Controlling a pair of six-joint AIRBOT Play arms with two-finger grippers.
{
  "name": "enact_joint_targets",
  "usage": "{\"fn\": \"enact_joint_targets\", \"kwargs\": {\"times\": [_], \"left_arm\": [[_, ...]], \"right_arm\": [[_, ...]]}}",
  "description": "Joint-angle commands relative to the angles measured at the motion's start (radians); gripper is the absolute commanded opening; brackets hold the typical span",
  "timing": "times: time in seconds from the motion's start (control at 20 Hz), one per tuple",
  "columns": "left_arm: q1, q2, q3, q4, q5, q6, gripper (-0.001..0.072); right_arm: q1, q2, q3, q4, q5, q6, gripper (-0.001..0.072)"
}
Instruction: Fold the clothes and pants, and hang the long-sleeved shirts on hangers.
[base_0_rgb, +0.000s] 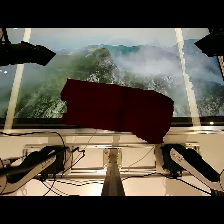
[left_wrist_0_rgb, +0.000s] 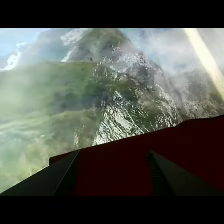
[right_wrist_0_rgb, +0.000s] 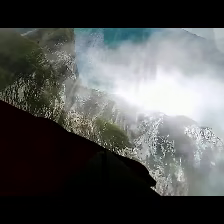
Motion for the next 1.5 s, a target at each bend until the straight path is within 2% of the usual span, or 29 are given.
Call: {"fn": "enact_joint_targets", "kwargs": {"times": [0.0,0.2,0.3,0.4,0.5,0.55,0.6,0.65,0.8,0.9,1.05,1.1,1.15,1.2,1.25,1.45], "left_arm": [[0.001,0.001,0.001,0.000,0.000,0.000,0.0460],[-0.001,0.000,0.001,-0.002,0.001,0.000,0.0461],[-0.001,0.000,0.001,-0.060,0.000,0.000,0.0460],[-0.001,0.000,0.000,-0.087,-0.001,0.000,0.0460],[0.001,0.000,0.000,0.002,-0.053,0.001,0.0461],[0.002,0.000,0.000,0.108,-0.091,-0.006,0.0456],[0.002,0.000,-0.006,0.214,-0.120,-0.048,0.0307],[0.009,0.002,-0.026,0.305,-0.139,-0.095,0.0022],[0.074,0.005,-0.145,0.313,-0.234,-0.119,0.0023],[0.129,0.017,-0.284,0.268,-0.281,-0.119,0.0020],[0.180,0.030,-0.498,0.187,-0.275,-0.039,0.0020],[0.183,0.030,-0.552,0.184,-0.267,0.002,0.0025],[0.183,0.030,-0.595,0.185,-0.247,0.046,0.0116],[0.183,0.029,-0.629,0.185,-0.218,0.075,0.0374],[0.183,0.029,-0.659,0.185,-0.172,0.077,0.0582],[0.183,0.024,-0.718,0.184,-0.092,0.109,0.0577]], "right_arm": [[0.001,0.000,0.000,0.000,0.000,0.000,0.0008],[0.001,0.000,0.000,0.000,-0.006,0.000,0.0008],[0.001,0.000,0.000,-0.015,-0.053,-0.001,0.0009],[0.000,-0.010,0.000,-0.131,-0.065,-0.004,0.0008],[-0.005,-0.029,0.000,-0.287,-0.010,-0.004,0.0008],[-0.018,-0.043,-0.005,-0.309,0.022,-0.003,0.0007],[-0.030,-0.054,-0.018,-0.296,0.041,-0.003,0.0008],[-0.031,-0.061,-0.042,-0.282,0.058,-0.003,0.0008],[-0.031,-0.063,-0.152,-0.256,0.067,-0.008,0.0008],[-0.031,-0.063,-0.227,-0.256,0.066,-0.085,0.0008],[-0.031,-0.063,-0.304,-0.230,0.047,-0.170,0.0008],[-0.031,-0.063,-0.318,-0.210,0.025,-0.172,0.0008],[-0.031,-0.063,-0.328,-0.191,-0.008,-0.172,0.0008],[-0.031,-0.063,-0.335,-0.175,-0.037,-0.172,0.0008],[-0.031,-0.063,-0.340,-0.159,-0.058,-0.172,0.0008],[-0.031,-0.063,-0.340,-0.140,-0.095,-0.171,0.0008]]}}
